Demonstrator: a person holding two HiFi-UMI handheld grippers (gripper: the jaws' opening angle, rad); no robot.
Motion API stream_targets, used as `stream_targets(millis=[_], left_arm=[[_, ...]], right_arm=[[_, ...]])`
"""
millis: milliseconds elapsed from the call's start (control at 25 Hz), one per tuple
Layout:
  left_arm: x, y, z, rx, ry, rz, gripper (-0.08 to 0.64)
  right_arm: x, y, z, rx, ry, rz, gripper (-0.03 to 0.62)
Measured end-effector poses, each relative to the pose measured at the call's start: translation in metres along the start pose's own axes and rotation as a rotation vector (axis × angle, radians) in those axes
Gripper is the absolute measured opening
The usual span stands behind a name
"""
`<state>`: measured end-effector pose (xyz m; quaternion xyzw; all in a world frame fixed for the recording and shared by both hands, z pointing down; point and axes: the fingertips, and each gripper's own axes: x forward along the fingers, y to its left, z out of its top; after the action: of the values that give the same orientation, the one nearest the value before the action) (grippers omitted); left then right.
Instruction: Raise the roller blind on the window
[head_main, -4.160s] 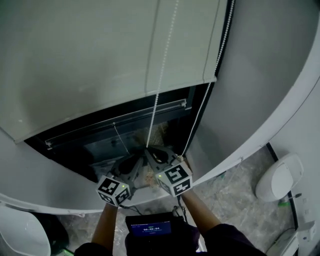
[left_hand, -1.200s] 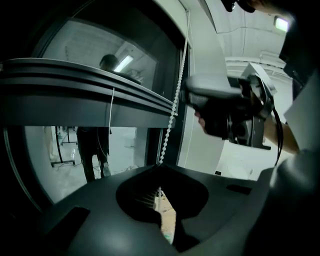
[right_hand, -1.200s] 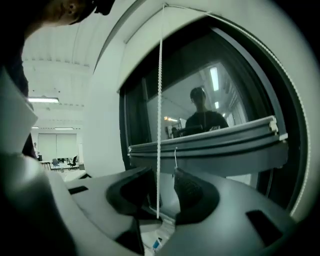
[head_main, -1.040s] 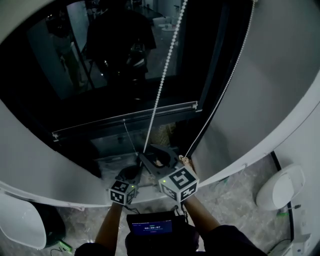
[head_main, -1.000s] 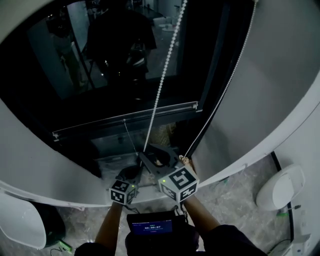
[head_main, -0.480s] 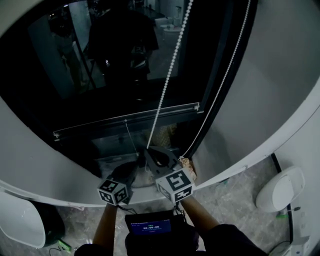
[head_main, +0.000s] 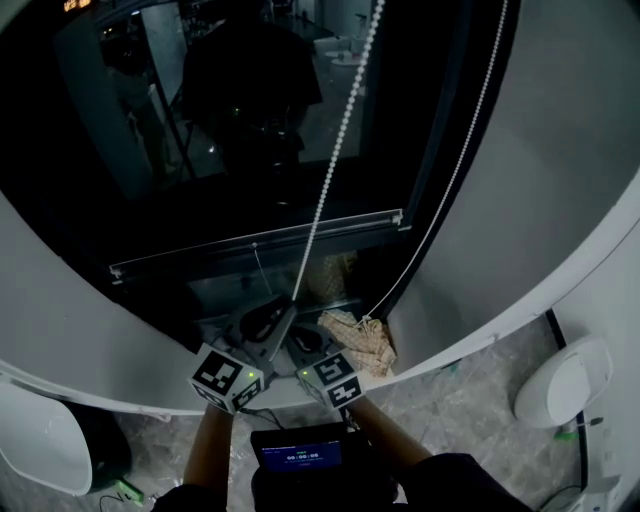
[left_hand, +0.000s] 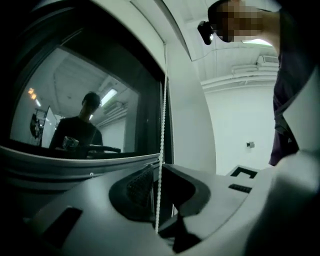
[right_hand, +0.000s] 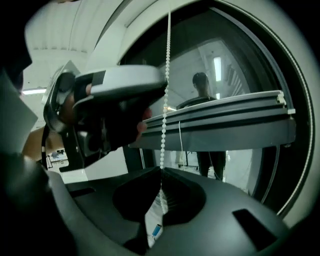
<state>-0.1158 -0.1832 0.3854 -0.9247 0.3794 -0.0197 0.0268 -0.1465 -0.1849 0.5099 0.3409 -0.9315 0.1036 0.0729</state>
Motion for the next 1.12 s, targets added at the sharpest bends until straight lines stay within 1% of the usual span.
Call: stream_targets(millis=[120, 200, 280, 360, 440, 520, 600, 720, 800, 880, 1000, 1120], left_arm=[[0.005, -0.004, 0.007, 0.062, 0.016, 0.001, 0.014], [0.006, -0.003, 0.010, 0.073, 0.030, 0.021, 0.012], [0.006, 0.001, 0.004, 0.049, 0.044, 0.035, 0.011], [0.006, 0.008, -0.007, 0.009, 0.015, 0.044, 0.010], [0.004, 0.017, -0.021, -0.030, 0.003, 0.060, 0.009], [0.002, 0.022, -0.039, -0.056, 0.032, 0.073, 0.009], [0.001, 0.026, -0.056, -0.065, 0.062, 0.084, 0.009], [0.002, 0.028, -0.082, -0.083, 0.115, 0.089, 0.009], [0.004, 0.025, -0.098, -0.088, 0.151, 0.086, 0.009], [0.006, 0.022, -0.111, -0.094, 0.179, 0.080, 0.009], [0.005, 0.017, -0.124, -0.106, 0.201, 0.074, 0.009], [0.003, 0.016, -0.132, -0.105, 0.222, 0.075, 0.009]], right_arm=[[0.004, 0.007, -0.018, 0.000, 0.039, 0.018, 0.015], [0.004, 0.011, -0.025, 0.012, 0.050, 0.030, 0.015], [0.003, 0.009, -0.031, 0.040, 0.050, 0.027, 0.015], [0.002, 0.004, -0.042, 0.064, 0.062, 0.022, 0.015], [-0.002, 0.001, -0.054, 0.101, 0.106, 0.038, 0.017], [-0.010, -0.006, -0.054, 0.129, 0.123, 0.037, 0.017], [-0.019, -0.017, -0.034, 0.136, 0.072, 0.024, 0.017], [-0.030, -0.025, 0.020, 0.124, -0.044, 0.030, 0.018], [-0.036, -0.022, 0.057, 0.088, -0.108, 0.043, 0.034], [-0.039, -0.016, 0.085, 0.039, -0.141, 0.049, 0.061], [-0.040, -0.014, 0.105, -0.015, -0.171, 0.016, 0.064], [-0.042, -0.014, 0.113, -0.031, -0.183, -0.019, 0.062]])
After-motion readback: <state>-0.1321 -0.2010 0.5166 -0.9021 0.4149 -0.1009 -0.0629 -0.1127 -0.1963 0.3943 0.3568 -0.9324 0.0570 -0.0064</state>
